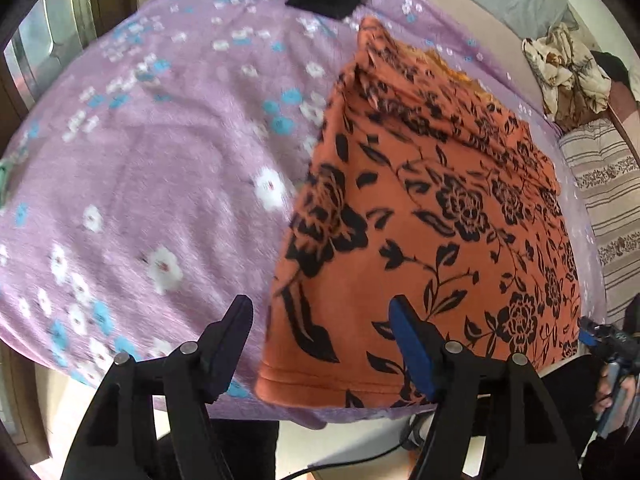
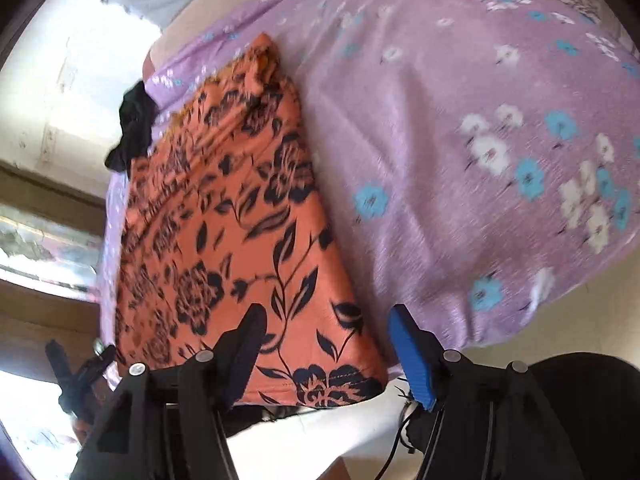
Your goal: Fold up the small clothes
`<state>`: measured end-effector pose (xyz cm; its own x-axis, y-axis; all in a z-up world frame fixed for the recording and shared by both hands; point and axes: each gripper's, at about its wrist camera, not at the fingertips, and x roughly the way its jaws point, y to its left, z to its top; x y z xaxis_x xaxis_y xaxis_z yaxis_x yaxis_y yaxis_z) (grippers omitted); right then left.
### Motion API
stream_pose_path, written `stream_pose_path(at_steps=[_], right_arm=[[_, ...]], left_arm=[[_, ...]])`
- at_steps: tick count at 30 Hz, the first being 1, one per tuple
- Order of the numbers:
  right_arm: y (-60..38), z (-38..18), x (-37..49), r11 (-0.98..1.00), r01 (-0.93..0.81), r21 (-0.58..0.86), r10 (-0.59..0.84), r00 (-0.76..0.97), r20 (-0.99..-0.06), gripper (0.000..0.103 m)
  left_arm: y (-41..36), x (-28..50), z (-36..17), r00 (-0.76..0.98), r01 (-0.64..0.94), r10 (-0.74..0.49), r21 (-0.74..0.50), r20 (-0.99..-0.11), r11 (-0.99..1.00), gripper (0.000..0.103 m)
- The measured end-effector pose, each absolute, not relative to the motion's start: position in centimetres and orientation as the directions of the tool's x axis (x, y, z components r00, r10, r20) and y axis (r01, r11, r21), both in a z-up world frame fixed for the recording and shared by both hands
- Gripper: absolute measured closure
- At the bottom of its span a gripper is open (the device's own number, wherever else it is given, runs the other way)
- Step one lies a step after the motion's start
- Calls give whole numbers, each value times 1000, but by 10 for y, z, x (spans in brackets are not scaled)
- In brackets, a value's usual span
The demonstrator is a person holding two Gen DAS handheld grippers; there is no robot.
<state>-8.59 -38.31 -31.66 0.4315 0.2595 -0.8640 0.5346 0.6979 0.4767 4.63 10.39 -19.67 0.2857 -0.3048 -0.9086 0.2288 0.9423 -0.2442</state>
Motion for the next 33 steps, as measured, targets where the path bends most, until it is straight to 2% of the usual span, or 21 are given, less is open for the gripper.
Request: stream_pose_path(at_steps=[1,2,3,4,5,6,7,10,14,19,25,33], right_arm=[[-378,-322,-84,714,539,447,249,401,-882,38],[-373,-324,-82,731,541,416,219,391,-894,41],[-368,-322,-81,752,543,373,175,381,-908,49],[-363,-321,-79,783,539,312,129,350,-928,64],[-359,-317,-78,805,519,287,111,345,-932,71],[-358,-315,-78,808,507,300,125,350,-928,93],[-359,-312,-78,799,496,341,169,358,-918,97],[-364,-306,-78,785,488,382,210,371,-905,97],[-376,-285,-80,727,446,523,311,466,-829,97],[-382,-260,-74,677,398,619,375,537,-756,97],[-388,-224,-63,651,328,684,402,615,-678,97],[-398,-196,-35,632,307,711,396,661,-637,97]], left_arm=[[101,45,-200,278,235,-307,-246,-910,940,50],[97,45,-202,269,241,-307,-245,-913,939,71],[95,45,-202,269,246,-298,-234,-916,941,77],[93,45,-201,271,257,-299,-231,-915,938,90],[91,44,-200,263,271,-316,-244,-912,931,95],[88,43,-197,265,287,-322,-244,-909,926,95],[87,43,-195,270,301,-320,-236,-908,924,95],[87,44,-188,265,318,-356,-267,-896,909,96],[100,52,-173,268,310,-433,-348,-861,885,96],[111,61,-145,287,315,-512,-425,-809,849,96],[110,70,-117,318,348,-547,-441,-775,827,96],[110,110,-88,333,342,-570,-467,-751,816,96]])
